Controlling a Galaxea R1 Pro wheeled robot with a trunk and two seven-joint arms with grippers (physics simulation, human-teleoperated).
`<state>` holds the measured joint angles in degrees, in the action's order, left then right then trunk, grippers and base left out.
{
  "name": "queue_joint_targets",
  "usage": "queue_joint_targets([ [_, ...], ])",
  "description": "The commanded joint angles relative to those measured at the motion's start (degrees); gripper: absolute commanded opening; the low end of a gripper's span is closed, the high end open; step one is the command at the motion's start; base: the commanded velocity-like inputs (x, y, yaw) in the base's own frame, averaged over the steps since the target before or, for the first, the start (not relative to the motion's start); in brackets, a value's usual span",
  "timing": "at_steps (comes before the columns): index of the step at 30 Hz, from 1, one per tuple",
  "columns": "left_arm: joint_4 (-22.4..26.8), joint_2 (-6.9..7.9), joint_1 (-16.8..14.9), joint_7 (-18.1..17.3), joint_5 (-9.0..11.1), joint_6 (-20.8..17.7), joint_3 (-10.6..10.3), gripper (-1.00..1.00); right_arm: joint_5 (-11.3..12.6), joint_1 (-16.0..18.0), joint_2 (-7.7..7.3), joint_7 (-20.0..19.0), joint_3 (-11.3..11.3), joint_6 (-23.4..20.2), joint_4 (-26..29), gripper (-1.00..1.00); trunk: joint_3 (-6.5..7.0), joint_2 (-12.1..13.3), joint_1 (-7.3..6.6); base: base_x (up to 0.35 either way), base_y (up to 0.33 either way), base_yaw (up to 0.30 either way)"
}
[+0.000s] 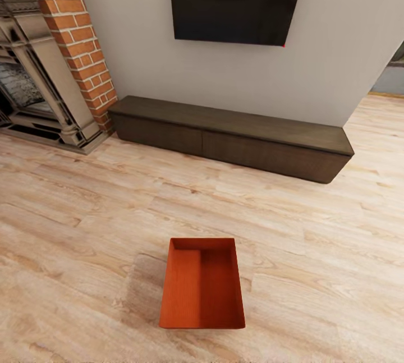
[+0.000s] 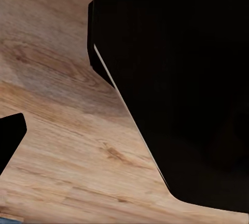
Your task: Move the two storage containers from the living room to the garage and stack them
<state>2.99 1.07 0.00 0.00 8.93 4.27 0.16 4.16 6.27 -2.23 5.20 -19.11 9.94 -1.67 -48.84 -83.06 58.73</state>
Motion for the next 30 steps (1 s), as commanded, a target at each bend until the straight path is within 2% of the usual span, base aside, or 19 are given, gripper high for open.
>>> queue_joint_targets([
  [1,0.0,-0.01,0.0,0.0,0.4,0.1,0.0,1.00,0.5,0.1,0.04,0.1,-0.5,0.3,-0.2,1.00,-0.07,0.0,0.00,0.000,0.000,0.000],
  [21,0.0,-0.01,0.0,0.0,0.4,0.1,0.0,1.00,0.3,0.1,-0.27,0.2,-0.6,0.7,-0.2,1.00,-0.15,0.0,0.00,0.000,0.000,0.000],
  [30,-0.1,-0.28,0.0,0.1,0.7,0.1,0.3,1.00,0.1,0.1,0.25,0.8,-0.6,0.6,-0.1,1.00,-0.15,0.0,0.00,0.000,0.000,0.000],
])
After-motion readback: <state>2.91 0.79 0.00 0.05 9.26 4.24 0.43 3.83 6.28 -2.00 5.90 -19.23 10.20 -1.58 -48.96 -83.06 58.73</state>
